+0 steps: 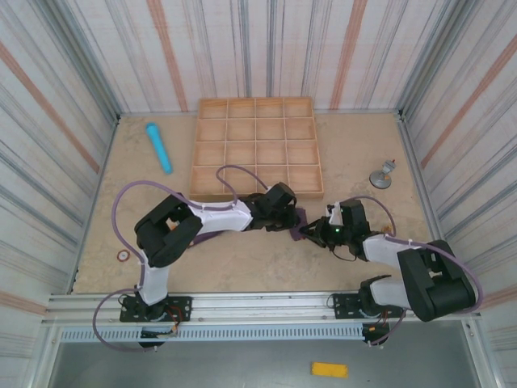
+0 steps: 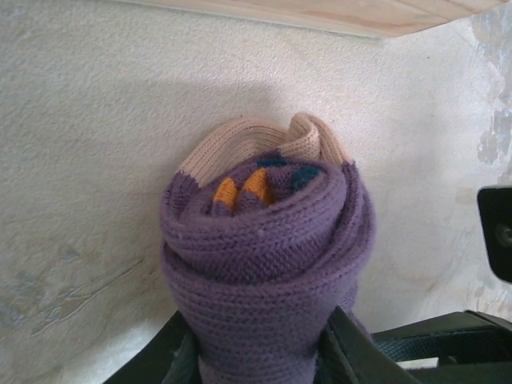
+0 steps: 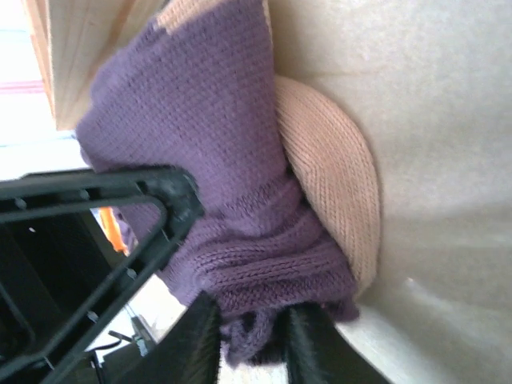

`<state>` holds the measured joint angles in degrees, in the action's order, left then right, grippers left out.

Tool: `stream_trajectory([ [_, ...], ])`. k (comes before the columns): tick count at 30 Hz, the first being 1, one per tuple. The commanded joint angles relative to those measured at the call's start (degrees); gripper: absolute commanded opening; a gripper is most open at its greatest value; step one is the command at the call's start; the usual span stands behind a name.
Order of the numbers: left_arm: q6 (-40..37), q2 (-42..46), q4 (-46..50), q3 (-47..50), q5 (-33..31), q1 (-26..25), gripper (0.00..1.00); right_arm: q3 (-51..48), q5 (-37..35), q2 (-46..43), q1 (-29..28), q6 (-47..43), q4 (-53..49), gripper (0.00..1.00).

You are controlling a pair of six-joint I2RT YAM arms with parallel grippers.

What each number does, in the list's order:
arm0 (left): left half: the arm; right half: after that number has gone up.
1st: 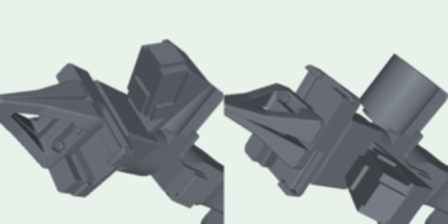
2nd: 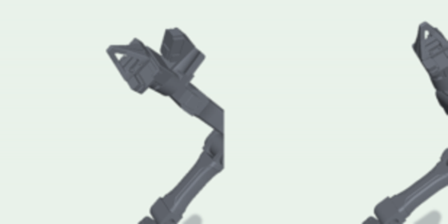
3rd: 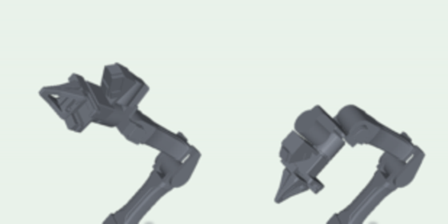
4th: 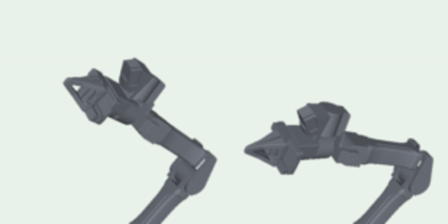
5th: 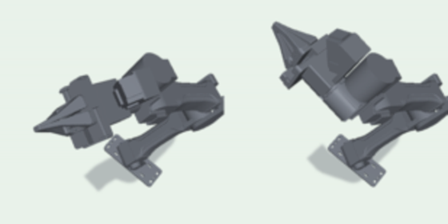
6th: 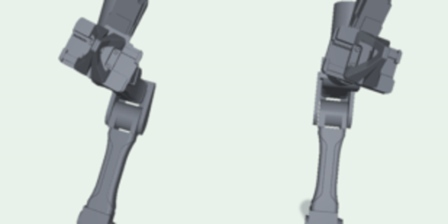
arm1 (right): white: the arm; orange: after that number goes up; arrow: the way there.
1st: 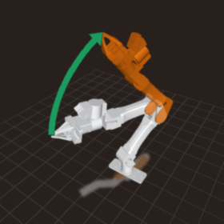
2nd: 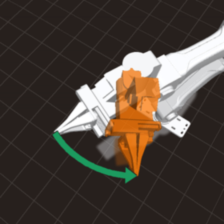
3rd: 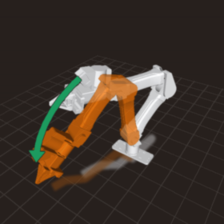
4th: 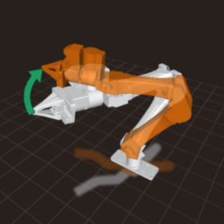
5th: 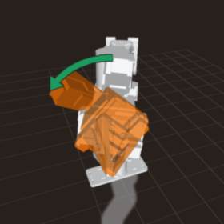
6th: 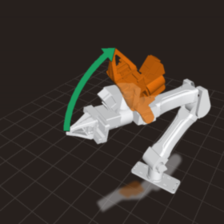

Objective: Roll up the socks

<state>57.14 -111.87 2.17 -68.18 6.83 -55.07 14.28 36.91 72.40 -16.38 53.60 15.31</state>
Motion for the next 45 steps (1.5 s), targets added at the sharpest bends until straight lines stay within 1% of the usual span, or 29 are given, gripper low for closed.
stream_trajectory([
  [1, -1.33, -3.45, 7.3, -1.15, 2.81, 1.47, 0.26, -1.14, -4.75, -1.45, 0.03, -0.05, -17.65, 0.35],
  [4, -3.17, -3.35, 8.99, -1.13, 5.36, 3.48, 0.23, 0.56, -4.69, -5.36, 0.06, -1.18, -22.07, 0.44],
  [5, -4.04, -3.39, 9.62, -1.33, 6.12, 4.09, 0.23, 1.03, -4.77, -6.62, 0.03, -1.43, -23.34, 0.48],
  [6, -5.26, -3.44, 10.8, -1.74, 7.24, 4.78, 0.22, 1.68, -4.83, -8.1, 0.06, -1.78, -24.84, 0.55],
  [8, -7.26, -3.48, 12.94, -2.6, 8.05, 5.49, 0.21, 3.01, -5.06, -10.02, 0.08, -2.46, -27.45, 0.62],
  [11, -10.02, -3.85, 12.55, -2.67, 10.34, 6.3, 0.2, 4.99, -6.44, -11.24, 0.05, -3.59, -30.01, 0.71],
  [14, -12.56, -4.49, 11.19, -2.57, 12.25, 6.42, 0.18, 6.61, -7.24, -9.3, 0.04, -4.65, -29.27, 0.75],
  [16, -13.37, -4.54, 10.47, -2.31, 12.68, 6.38, 0.18, 8.28, -7.57, -5.95, 0.03, -5.56, -27.73, 0.75],
  [22, -13.99, -4.37, 8.0, -0.96, 12.68, 6.38, 0.16, 11.15, -7.22, 3.32, 0.03, -4.3, -17.99, 0.75],
  [27, -13.38, -4.31, 7.35, -0.41, 12.33, 6.38, 0.16, 13.31, -7.82, 9.28, 0.04, -4.68, -14.54, 0.73],
  [32, -12.78, -4.31, 7.16, -0.19, 12.07, 6.38, 0.15, 12.65, -7.74, 13.29, -0.89, -4.5, -11.41, 0.64],
  [37, -12.15, -4.58, 7.02, -0.25, 11.89, 6.38, 0.16, 11.77, -8.76, 14.82, -3.93, -3.47, -9.48, 0.48],
  [42, -11.66, -4.56, 7.05, -0.11, 11.6, 6.38, 0.17, 9.72, -8.04, 15.31, -4.36, -2.09, -7.34, 0.36],
  [45, -11.37, -4.5, 7.1, -0.09, 11.37, 6.38, 0.19, 9.44, -7.77, 15.16, -4.78, -1.78, -7.15, 0.27],
])
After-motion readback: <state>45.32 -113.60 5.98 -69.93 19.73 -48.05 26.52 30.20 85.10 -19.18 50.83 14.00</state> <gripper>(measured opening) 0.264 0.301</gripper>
